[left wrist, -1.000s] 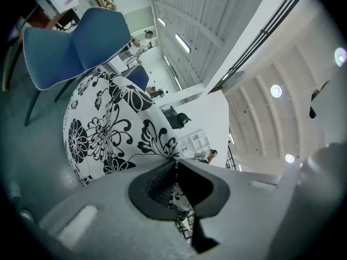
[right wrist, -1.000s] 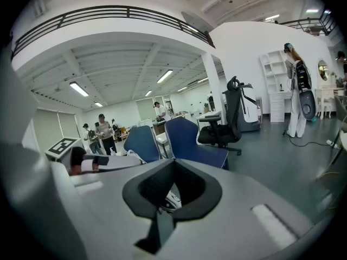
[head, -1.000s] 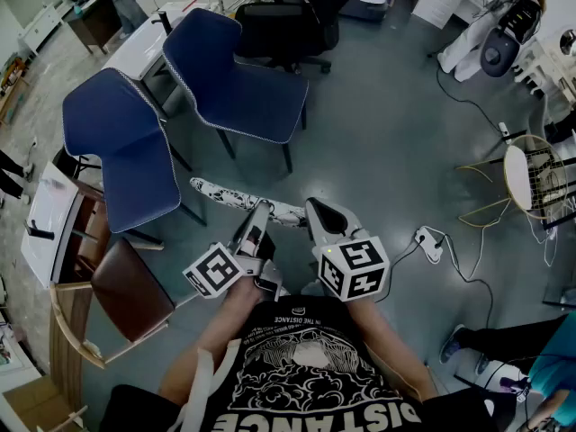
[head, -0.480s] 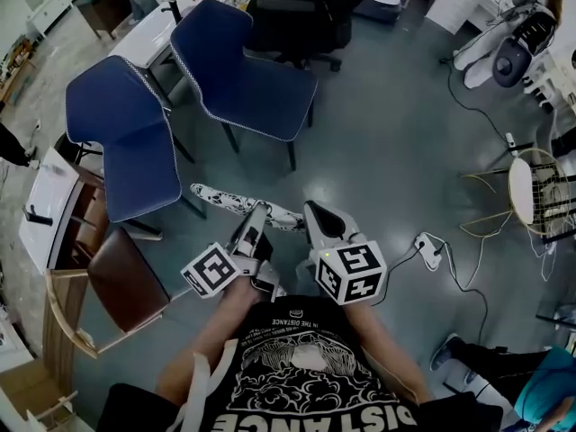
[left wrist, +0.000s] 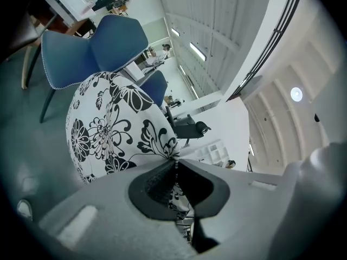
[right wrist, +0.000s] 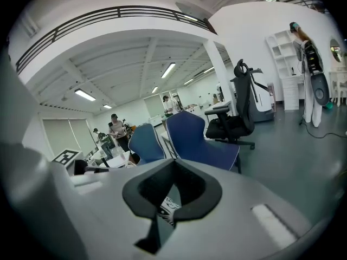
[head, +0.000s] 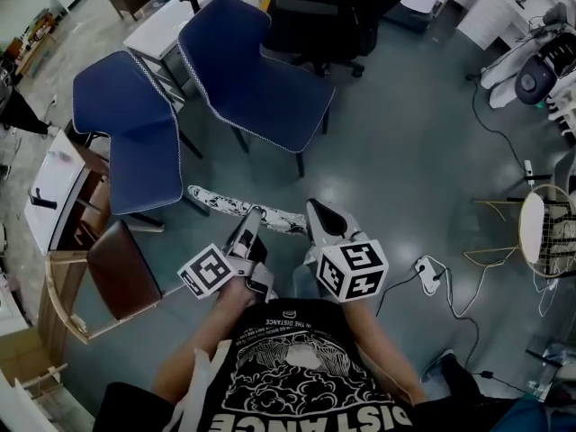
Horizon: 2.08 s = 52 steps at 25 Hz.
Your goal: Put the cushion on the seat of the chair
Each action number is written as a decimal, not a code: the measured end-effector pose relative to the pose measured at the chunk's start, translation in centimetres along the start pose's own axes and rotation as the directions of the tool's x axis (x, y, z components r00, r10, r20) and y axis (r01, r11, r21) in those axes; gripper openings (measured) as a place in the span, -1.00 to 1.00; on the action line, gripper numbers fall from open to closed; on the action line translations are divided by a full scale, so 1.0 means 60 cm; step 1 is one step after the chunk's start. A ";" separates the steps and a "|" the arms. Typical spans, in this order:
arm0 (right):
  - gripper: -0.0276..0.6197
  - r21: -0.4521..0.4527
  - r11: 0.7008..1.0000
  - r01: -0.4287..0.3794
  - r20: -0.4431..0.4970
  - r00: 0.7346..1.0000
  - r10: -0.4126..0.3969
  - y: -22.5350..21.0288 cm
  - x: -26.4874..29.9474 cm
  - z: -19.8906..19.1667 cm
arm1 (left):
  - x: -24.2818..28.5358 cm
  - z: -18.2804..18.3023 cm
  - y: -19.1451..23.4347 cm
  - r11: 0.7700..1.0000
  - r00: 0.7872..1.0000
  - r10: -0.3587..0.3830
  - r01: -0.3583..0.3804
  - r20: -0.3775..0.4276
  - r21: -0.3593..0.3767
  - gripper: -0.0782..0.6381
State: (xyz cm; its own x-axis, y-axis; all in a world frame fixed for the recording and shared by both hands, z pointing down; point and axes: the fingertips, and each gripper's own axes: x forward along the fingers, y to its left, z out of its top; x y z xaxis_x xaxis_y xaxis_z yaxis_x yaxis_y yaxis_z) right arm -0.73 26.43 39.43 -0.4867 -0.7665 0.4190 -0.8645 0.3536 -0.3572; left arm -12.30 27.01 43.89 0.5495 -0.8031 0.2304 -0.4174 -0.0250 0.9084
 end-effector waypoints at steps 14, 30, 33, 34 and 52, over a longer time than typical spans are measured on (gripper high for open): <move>-0.92 -0.011 0.992 -0.127 -0.054 0.991 0.127 -0.107 0.061 0.042 | 0.132 0.011 -0.033 0.998 0.998 0.047 -0.048 0.045 0.027 -0.76; -0.92 0.000 0.991 -0.134 -0.025 0.991 0.134 -0.186 0.072 0.084 | 0.225 0.033 -0.060 0.997 0.997 0.036 -0.041 0.073 0.066 -0.76; -0.92 -0.004 0.992 -0.129 -0.038 0.991 0.129 -0.195 0.084 0.082 | 0.243 0.039 -0.053 0.999 0.997 0.025 -0.029 0.077 0.043 -0.76; -0.92 -0.007 0.992 -0.129 -0.042 0.991 0.128 -0.197 0.089 0.083 | 0.248 0.043 -0.048 0.998 0.997 0.031 -0.035 0.075 0.052 -0.76; -0.92 -0.028 0.991 -0.130 -0.118 0.985 0.126 -0.224 0.256 0.150 | 0.385 0.139 -0.010 0.999 0.999 0.020 -0.019 0.032 -0.039 -0.76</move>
State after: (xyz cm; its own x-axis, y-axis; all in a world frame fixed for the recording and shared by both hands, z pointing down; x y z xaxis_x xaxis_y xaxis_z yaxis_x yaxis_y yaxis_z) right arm 4.56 5.10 43.15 -0.6032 -0.6470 0.4665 -0.7970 0.4655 -0.3848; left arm -5.42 3.52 45.75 0.5174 -0.8222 0.2373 -0.3995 0.0132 0.9166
